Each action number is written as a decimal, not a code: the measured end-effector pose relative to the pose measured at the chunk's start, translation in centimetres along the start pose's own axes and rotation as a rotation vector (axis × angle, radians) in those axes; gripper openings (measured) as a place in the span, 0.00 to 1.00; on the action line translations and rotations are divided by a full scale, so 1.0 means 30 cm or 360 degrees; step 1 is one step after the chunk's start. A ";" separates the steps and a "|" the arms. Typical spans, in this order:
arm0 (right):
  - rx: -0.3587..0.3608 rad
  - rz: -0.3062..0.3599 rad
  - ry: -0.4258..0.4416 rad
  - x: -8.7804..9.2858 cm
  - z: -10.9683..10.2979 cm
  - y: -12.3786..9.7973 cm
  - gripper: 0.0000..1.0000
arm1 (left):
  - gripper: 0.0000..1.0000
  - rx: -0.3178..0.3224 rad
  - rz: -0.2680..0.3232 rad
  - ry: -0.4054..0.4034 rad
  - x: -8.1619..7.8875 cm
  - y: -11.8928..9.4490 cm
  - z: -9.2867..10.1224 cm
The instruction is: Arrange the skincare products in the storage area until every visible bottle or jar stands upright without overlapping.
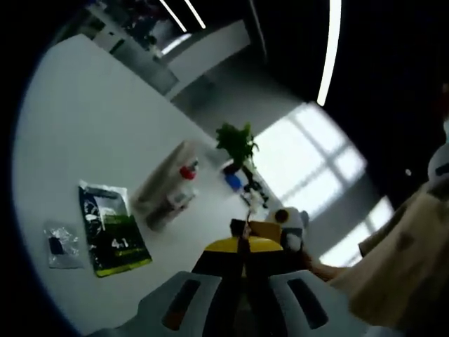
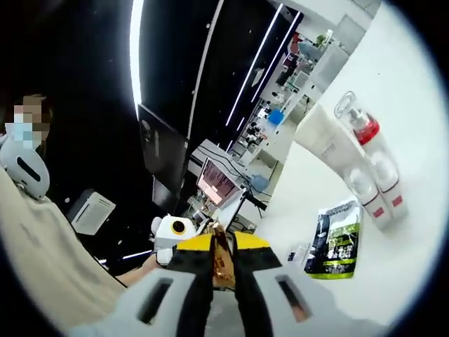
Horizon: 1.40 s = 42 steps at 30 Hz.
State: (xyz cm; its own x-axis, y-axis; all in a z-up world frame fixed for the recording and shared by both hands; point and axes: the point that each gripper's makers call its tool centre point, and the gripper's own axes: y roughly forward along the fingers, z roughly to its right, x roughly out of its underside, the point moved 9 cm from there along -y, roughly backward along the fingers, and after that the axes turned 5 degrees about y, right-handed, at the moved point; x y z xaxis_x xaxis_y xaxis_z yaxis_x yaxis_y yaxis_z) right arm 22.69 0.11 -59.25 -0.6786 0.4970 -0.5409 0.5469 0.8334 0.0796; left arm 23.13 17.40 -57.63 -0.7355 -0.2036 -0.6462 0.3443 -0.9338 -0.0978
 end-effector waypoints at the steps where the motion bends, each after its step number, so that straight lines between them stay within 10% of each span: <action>1: -0.0001 0.0000 0.0000 0.000 0.000 -0.001 0.10 | 0.00 0.0002 -0.0002 -0.0001 0.000 0.000 0.000; 16: 0.0048 0.0087 -0.0049 -0.021 0.001 0.000 0.01 | 0.01 -0.0043 -0.0008 0.0097 0.014 0.016 -0.017; 20: 0.0039 0.0196 0.0026 -0.040 0.005 -0.002 0.01 | 0.00 0.0030 0.0050 -0.0081 0.042 0.026 -0.014; 24: 0.0066 0.0177 -0.0002 -0.045 0.012 -0.005 0.01 | 0.00 -0.0020 -0.0060 0.0057 0.065 0.029 -0.014; 42: 0.0091 0.0161 0.0062 -0.018 0.024 -0.030 0.01 | 0.00 -0.0083 0.0079 0.0078 -0.016 -0.018 -0.042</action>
State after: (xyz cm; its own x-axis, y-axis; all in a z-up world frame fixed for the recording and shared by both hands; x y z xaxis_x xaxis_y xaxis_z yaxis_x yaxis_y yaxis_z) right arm 22.92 -1.07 -59.65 -0.6366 0.5879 -0.4992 0.6398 0.7640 0.0838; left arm 24.05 18.37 -58.21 -0.6879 -0.2336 -0.6872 0.4108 -0.9059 -0.1033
